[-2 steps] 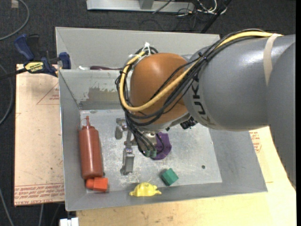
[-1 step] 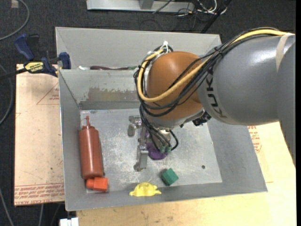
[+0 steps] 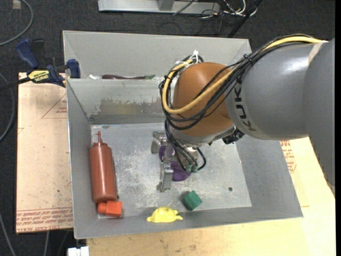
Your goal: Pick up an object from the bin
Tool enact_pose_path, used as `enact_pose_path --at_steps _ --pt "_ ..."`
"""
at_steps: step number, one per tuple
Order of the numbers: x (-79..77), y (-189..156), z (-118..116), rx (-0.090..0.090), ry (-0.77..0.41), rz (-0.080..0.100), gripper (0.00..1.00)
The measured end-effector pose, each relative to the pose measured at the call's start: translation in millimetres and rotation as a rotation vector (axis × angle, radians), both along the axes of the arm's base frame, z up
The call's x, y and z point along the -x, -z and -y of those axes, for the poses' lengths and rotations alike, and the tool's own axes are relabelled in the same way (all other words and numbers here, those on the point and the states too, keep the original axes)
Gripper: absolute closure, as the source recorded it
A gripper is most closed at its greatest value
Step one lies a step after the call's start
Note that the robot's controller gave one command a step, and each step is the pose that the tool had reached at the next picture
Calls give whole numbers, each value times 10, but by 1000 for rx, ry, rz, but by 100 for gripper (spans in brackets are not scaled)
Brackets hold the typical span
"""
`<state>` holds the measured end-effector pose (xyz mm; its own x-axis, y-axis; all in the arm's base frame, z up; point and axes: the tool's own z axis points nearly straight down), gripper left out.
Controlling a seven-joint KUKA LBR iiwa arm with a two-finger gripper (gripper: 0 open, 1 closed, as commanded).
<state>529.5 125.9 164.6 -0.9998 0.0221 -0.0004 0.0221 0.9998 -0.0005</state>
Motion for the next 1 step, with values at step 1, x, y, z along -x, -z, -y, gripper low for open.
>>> enact_pose_path --at_steps 1 --pt "-15 77 0 -2 5 0 0"
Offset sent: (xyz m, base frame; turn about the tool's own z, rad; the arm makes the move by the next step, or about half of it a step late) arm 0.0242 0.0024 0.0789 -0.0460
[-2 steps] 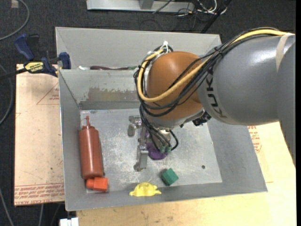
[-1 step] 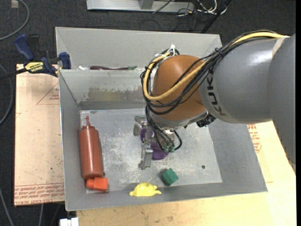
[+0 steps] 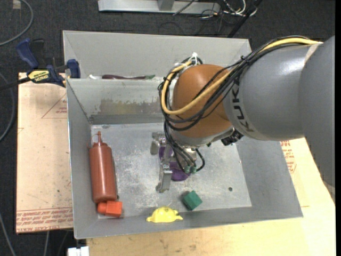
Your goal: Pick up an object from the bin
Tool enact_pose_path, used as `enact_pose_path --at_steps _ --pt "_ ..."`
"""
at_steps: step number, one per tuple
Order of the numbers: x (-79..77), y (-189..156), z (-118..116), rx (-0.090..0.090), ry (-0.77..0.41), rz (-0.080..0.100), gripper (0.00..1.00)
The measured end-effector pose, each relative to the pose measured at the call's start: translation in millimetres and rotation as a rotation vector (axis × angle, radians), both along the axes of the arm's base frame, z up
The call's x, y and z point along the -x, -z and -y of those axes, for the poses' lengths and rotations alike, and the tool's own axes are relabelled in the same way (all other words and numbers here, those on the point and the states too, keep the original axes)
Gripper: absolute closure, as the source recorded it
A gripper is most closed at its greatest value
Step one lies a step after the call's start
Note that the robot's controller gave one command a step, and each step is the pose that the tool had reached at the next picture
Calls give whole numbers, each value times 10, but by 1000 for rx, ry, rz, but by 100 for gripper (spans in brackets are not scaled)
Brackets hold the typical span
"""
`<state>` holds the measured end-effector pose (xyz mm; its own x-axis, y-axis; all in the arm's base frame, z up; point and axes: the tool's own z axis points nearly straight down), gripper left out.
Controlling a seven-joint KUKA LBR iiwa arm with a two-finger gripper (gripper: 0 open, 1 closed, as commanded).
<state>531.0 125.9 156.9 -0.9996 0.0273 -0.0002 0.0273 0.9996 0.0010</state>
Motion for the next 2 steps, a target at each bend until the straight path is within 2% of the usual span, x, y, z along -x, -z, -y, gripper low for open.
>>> enact_pose_path --at_steps 1,2 --pt "-33 -236 11 3 -20 -13 0" --pt "-142 -258 309 -3 -186 16 0"
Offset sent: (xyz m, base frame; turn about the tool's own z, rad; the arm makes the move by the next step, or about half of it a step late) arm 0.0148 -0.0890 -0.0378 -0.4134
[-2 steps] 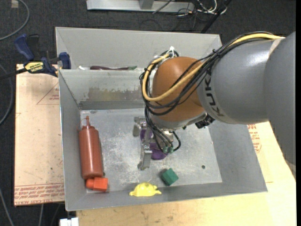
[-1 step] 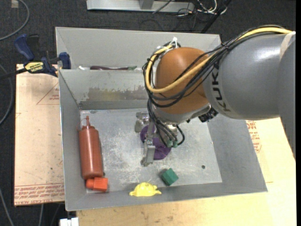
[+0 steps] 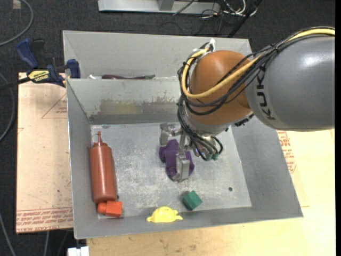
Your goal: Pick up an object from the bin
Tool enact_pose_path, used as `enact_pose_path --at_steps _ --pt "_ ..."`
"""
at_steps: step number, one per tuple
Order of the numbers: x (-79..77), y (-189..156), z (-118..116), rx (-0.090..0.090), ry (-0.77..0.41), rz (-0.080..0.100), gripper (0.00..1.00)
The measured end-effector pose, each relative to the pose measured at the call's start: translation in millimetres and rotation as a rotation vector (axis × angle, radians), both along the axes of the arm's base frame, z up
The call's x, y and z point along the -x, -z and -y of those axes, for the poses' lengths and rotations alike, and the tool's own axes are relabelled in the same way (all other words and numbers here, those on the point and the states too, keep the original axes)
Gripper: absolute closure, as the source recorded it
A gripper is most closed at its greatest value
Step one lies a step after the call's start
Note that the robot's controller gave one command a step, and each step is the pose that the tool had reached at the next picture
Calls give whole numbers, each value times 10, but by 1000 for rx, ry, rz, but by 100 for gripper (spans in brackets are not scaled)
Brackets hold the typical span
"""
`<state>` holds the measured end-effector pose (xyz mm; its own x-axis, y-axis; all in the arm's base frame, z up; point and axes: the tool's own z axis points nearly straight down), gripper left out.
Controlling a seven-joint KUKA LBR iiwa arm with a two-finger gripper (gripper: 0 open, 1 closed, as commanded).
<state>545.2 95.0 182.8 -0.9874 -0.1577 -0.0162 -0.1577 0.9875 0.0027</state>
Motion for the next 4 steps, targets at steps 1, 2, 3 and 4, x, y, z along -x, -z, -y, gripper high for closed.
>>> enact_pose_path --at_steps 1,2,3,4 --pt "-8 517 410 9 -214 -19 0" --pt "-142 987 450 1 -114 1 0" --pt "-206 1263 461 2 -242 2 0" --pt "-321 1207 517 7 -461 3 0"
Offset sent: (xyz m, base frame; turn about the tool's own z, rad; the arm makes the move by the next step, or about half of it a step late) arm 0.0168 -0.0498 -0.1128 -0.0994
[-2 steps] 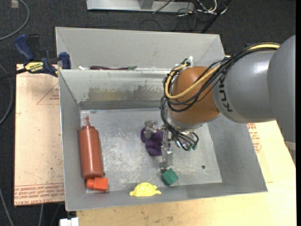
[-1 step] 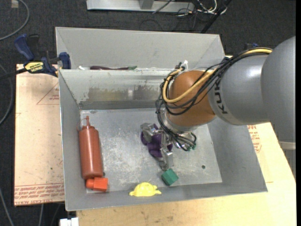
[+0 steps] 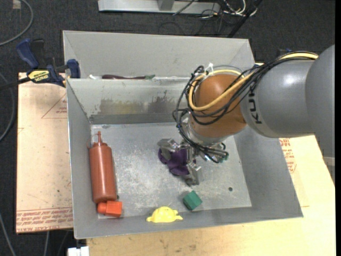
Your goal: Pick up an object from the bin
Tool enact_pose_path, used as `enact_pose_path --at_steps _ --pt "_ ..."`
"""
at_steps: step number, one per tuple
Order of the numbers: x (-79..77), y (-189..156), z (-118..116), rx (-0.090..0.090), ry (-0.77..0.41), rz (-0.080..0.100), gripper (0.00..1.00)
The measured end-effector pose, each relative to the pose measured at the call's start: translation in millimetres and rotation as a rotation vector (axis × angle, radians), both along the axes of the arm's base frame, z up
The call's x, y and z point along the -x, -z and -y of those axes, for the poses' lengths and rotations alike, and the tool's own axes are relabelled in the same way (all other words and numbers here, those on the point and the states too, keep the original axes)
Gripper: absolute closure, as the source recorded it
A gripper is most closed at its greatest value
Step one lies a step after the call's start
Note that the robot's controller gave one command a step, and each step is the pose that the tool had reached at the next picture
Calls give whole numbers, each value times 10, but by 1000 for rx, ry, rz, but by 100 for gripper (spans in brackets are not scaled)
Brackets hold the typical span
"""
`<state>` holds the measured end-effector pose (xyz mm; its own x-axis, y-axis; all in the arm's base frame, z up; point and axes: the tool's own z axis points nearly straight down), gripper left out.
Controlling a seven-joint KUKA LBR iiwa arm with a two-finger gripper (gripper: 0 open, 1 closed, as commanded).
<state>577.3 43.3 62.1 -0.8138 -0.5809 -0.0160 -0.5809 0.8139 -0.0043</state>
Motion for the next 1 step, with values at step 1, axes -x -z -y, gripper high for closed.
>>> enact_pose_path --at_steps 1 --pt "-416 -155 244 -10 357 5 100"
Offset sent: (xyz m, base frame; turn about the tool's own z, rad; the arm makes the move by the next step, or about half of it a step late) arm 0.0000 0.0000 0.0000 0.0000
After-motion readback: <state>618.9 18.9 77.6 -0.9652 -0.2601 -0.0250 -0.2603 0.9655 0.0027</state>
